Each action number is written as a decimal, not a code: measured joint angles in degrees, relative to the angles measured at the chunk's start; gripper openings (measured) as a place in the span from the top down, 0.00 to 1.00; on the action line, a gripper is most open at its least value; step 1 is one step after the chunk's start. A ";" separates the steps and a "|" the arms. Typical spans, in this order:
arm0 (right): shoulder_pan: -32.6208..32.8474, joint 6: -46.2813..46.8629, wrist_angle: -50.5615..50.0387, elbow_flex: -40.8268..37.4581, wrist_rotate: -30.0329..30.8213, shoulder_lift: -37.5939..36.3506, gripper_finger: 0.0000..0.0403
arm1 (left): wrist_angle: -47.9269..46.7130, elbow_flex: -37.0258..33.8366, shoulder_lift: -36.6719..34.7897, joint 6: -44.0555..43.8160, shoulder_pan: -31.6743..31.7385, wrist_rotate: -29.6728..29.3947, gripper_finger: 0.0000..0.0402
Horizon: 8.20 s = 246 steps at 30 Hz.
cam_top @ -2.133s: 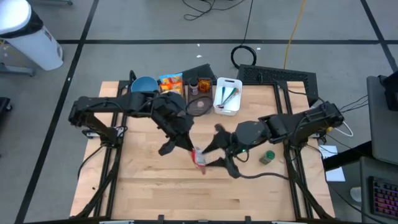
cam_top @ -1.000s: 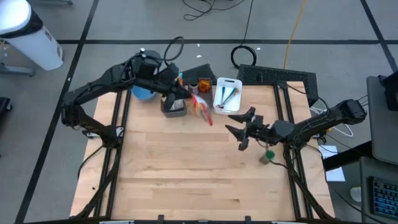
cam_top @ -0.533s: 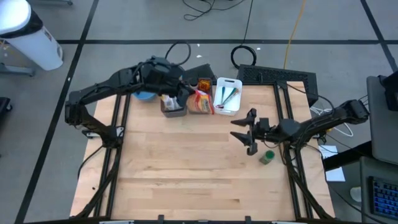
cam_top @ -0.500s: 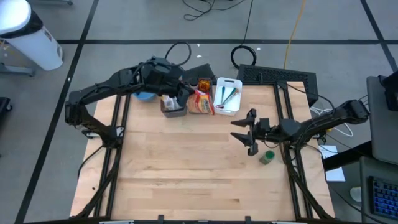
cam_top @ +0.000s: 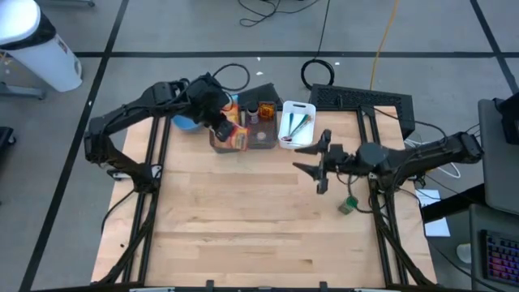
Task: Pick & Place Food Item
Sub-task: Put the red noodle pack into the left black bin, then put the green seasoning bottle into the right black bin
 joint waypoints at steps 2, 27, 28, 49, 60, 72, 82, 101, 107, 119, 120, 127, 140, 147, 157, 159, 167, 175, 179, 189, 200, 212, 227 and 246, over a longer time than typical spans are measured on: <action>-1.17 -1.14 -3.59 4.44 0.77 0.79 0.56 | -0.82 0.00 -0.43 3.08 1.70 0.74 1.00; -10.56 8.13 -7.21 14.45 -4.94 6.60 0.62 | 42.58 -48.02 -38.18 -7.56 8.97 12.07 1.00; -10.56 8.13 -7.21 14.45 -4.95 6.60 0.62 | 43.88 -49.41 -38.13 -8.39 8.66 12.05 1.00; -10.56 9.64 -7.30 14.39 -4.95 7.32 0.65 | 45.20 -52.33 -28.85 -12.57 9.49 3.84 1.00; -10.54 9.63 -7.26 14.39 -4.99 7.32 0.65 | 45.14 -52.31 -25.09 -14.18 9.54 0.30 1.00; -10.54 9.47 -7.26 14.39 -5.02 7.32 0.66 | 42.46 -52.30 -25.10 -15.22 10.10 -3.10 1.00; -10.54 9.45 -7.27 14.39 -5.04 7.32 0.67 | 39.34 -52.30 -24.13 -16.47 10.30 -6.81 1.00; -10.54 9.52 -7.28 14.39 -5.08 7.32 0.67 | 39.49 -52.30 -23.78 -13.35 11.87 -2.59 1.00; -10.54 9.81 -7.60 14.39 -6.48 7.32 0.67 | 41.10 -52.26 -17.64 -11.91 12.71 1.72 1.00; -10.54 11.12 -8.65 14.39 -6.48 7.32 0.67 | 47.68 -52.24 -12.15 -12.35 13.11 4.42 0.98; -10.54 11.12 -8.76 14.39 -6.48 7.32 0.67 | 47.70 -52.24 -12.15 -12.41 13.31 4.34 0.98; -10.54 11.13 -9.00 14.39 -6.48 7.32 0.67 | 49.92 -52.26 -12.15 -13.06 16.34 8.57 0.97; -10.54 11.15 -9.64 14.39 -6.48 7.32 0.67 | 52.12 -52.26 -12.20 -14.70 20.16 19.45 0.75; -10.54 11.15 -9.62 14.39 -6.49 7.32 0.67 | 46.53 -52.26 -12.21 -12.48 20.16 16.36 0.55; -10.54 11.11 -9.63 14.39 -6.48 7.32 0.67 | 50.49 -47.05 -17.08 -8.16 20.42 16.96 0.44; -10.54 10.44 -9.59 14.39 -6.48 7.32 0.67 | 50.54 -45.13 -17.92 -7.72 20.36 17.02 0.43; -10.33 4.35 -6.59 14.39 -6.48 7.32 0.67 | 62.55 -40.06 -19.08 -12.49 20.25 17.59 0.43; -10.20 5.74 -1.62 14.41 -6.37 7.25 0.67 | 84.10 -39.98 -18.57 -25.70 19.83 20.07 0.43; -10.61 6.33 -5.57 14.41 -8.08 5.64 0.67 | 90.75 -39.98 -18.63 -29.35 19.17 27.53 0.43; -8.30 3.66 -38.76 24.03 -10.16 0.26 0.67 | 93.50 -39.98 -20.79 -20.19 9.06 24.24 0.43; -6.02 12.14 -72.74 30.52 -20.75 -3.59 0.67 | 90.39 -39.98 -20.79 -17.10 0.18 14.90 0.43; -1.82 14.98 -98.95 30.52 -41.46 -4.68 0.40 | 90.25 -39.98 -20.25 -14.87 -12.53 -3.68 0.43; 12.66 21.75 -96.68 12.65 -29.86 -16.72 0.35 | 100.57 -39.98 -10.67 -11.65 -30.51 -25.70 0.43; 24.47 32.33 -82.86 -0.48 -11.34 -22.78 0.35 | 100.81 -39.98 -9.46 -15.18 -31.44 -27.03 0.43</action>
